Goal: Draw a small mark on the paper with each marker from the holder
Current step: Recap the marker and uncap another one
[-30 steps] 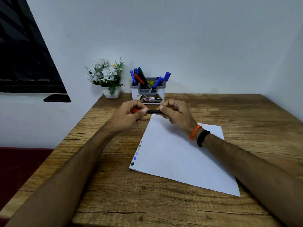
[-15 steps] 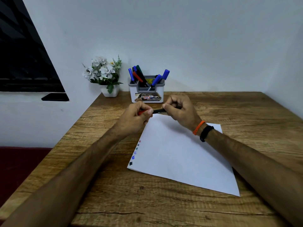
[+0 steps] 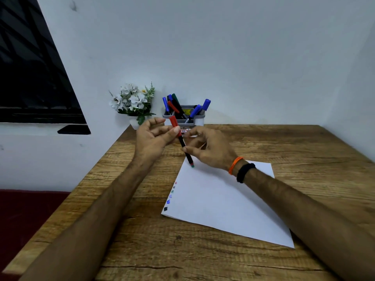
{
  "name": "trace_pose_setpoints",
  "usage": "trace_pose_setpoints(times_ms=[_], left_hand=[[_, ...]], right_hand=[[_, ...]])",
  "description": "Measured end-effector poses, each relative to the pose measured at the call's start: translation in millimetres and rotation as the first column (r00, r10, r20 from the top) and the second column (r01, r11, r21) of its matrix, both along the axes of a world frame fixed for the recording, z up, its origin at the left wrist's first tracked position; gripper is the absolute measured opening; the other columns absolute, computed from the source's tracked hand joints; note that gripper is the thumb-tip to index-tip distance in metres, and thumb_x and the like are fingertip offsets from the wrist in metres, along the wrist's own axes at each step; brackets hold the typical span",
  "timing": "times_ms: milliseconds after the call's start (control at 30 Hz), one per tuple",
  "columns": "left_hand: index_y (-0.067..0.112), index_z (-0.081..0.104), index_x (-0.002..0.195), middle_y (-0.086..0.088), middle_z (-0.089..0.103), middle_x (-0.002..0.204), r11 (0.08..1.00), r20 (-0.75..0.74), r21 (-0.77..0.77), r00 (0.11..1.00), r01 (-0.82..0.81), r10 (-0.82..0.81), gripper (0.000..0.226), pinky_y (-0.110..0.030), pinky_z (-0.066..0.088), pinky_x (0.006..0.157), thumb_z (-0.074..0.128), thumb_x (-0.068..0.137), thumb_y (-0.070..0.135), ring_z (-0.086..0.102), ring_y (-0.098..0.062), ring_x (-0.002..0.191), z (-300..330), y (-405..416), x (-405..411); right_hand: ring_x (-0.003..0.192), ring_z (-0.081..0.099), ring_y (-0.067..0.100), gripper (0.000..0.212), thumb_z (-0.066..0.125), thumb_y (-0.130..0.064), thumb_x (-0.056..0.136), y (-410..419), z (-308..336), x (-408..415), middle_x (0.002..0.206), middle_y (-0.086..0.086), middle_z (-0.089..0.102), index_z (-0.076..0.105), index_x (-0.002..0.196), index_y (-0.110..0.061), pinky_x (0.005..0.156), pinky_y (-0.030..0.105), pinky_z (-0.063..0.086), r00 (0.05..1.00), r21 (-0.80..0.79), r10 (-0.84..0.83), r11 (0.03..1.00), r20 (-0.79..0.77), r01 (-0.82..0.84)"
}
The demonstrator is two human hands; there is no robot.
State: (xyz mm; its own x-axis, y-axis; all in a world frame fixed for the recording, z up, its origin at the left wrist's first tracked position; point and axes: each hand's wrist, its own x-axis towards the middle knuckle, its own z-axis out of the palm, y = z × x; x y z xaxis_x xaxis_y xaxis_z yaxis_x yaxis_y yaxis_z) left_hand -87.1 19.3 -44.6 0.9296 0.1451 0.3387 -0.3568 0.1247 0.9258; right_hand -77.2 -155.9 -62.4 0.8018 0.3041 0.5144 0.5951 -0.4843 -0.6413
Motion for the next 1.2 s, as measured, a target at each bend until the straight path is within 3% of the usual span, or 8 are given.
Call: trace_pose_setpoints(times_ms=[133,300,367,467,567,633,1033,1200], left_hand=[[0.003,0.05,0.114,-0.002,0.07,0.079,0.999,0.062,0.038,0.998,-0.006,0.003,0.048,-0.027,0.06,0.066,0.077,0.075,-0.001,0.072,-0.009,0.071,0.8,-2.1,-2.7],[0.003,0.053,0.108,-0.01,0.072,0.086,0.999,0.047,0.049,0.999,0.024,-0.027,0.024,-0.029,0.061,0.064,0.066,0.088,0.008,0.073,-0.016,0.071,-1.0,2.0,2.0],[0.009,0.059,0.106,-0.004,0.073,0.095,0.966,0.054,0.251,0.997,-0.063,0.052,0.019,-0.031,0.06,0.073,0.065,0.091,0.019,0.072,-0.018,0.084,-10.8,9.7,10.0],[0.022,0.065,0.114,0.007,0.069,0.112,0.622,0.144,0.754,0.977,-0.213,0.159,0.029,-0.028,0.051,0.089,0.066,0.089,0.037,0.063,-0.01,0.105,-29.4,25.1,19.5],[0.025,0.055,0.133,0.001,0.054,0.14,0.325,0.087,0.94,0.995,-0.101,0.058,0.05,-0.041,0.036,0.11,0.056,0.091,0.051,0.045,-0.02,0.133,-45.6,32.0,30.5],[0.029,0.048,0.139,-0.002,0.04,0.152,0.21,-0.002,0.978,0.999,-0.007,0.045,0.053,-0.048,0.027,0.115,0.044,0.094,0.057,0.032,-0.022,0.142,-51.3,32.7,35.6],[0.033,0.043,0.141,0.004,0.032,0.155,0.181,-0.02,0.984,0.997,0.006,0.078,0.053,-0.047,0.015,0.117,0.037,0.096,0.058,0.027,-0.017,0.142,-52.3,32.7,37.2],[0.033,0.044,0.14,0.004,0.034,0.154,0.184,-0.01,0.983,0.997,-0.005,0.076,0.053,-0.046,0.016,0.116,0.036,0.095,0.059,0.027,-0.016,0.142,-53.3,33.2,38.6]], right_hand=[[0.065,0.068,0.005,0.075,0.079,-0.022,0.08,10.4,6.9,-1.9,0.082,-0.006,0.07,0.038,0.143,-0.026,0.065,0.017,0.054,0.989,-0.04,0.038,0.999,0.14,-0.032],[0.062,0.066,0.011,0.084,0.076,-0.019,0.082,9.2,12.7,2.0,0.085,-0.001,0.068,0.029,0.15,-0.034,0.065,0.022,0.056,0.981,-0.055,0.062,0.997,0.184,-0.053],[0.062,0.065,0.008,0.085,0.077,-0.02,0.081,7.2,18.8,7.2,0.081,-0.009,0.067,0.029,0.149,-0.037,0.067,0.022,0.056,0.986,-0.014,0.043,0.999,0.159,-0.041],[0.058,0.063,0.003,0.081,0.077,-0.018,0.08,7.9,34.6,22.2,0.067,-0.022,0.061,0.033,0.145,-0.039,0.068,0.018,0.053,0.989,0.055,-0.005,0.998,0.15,-0.003],[0.056,0.064,0.001,0.082,0.077,-0.015,0.08,13.7,52.5,43.2,0.07,-0.018,0.062,0.033,0.146,-0.035,0.071,0.023,0.057,0.983,0.08,-0.047,0.996,0.175,0.034],[0.058,0.066,0.002,0.083,0.078,-0.015,0.08,19.8,64.7,59.7,0.078,-0.011,0.067,0.032,0.146,-0.034,0.073,0.03,0.06,0.979,0.099,-0.075,0.993,0.192,0.056],[0.064,0.071,0.014,0.083,0.079,-0.02,0.077,63.2,79.6,141.4,0.085,-0.002,0.075,0.029,0.141,-0.035,0.077,0.039,0.06,0.953,0.078,-0.164,0.986,0.255,0.149],[0.088,0.07,0.027,0.041,0.073,-0.031,0.085,64.8,65.3,147.5,0.1,0.004,0.075,0.054,0.121,-0.024,0.083,0.042,0.056,0.946,-0.195,-0.214,0.945,0.243,0.264]])
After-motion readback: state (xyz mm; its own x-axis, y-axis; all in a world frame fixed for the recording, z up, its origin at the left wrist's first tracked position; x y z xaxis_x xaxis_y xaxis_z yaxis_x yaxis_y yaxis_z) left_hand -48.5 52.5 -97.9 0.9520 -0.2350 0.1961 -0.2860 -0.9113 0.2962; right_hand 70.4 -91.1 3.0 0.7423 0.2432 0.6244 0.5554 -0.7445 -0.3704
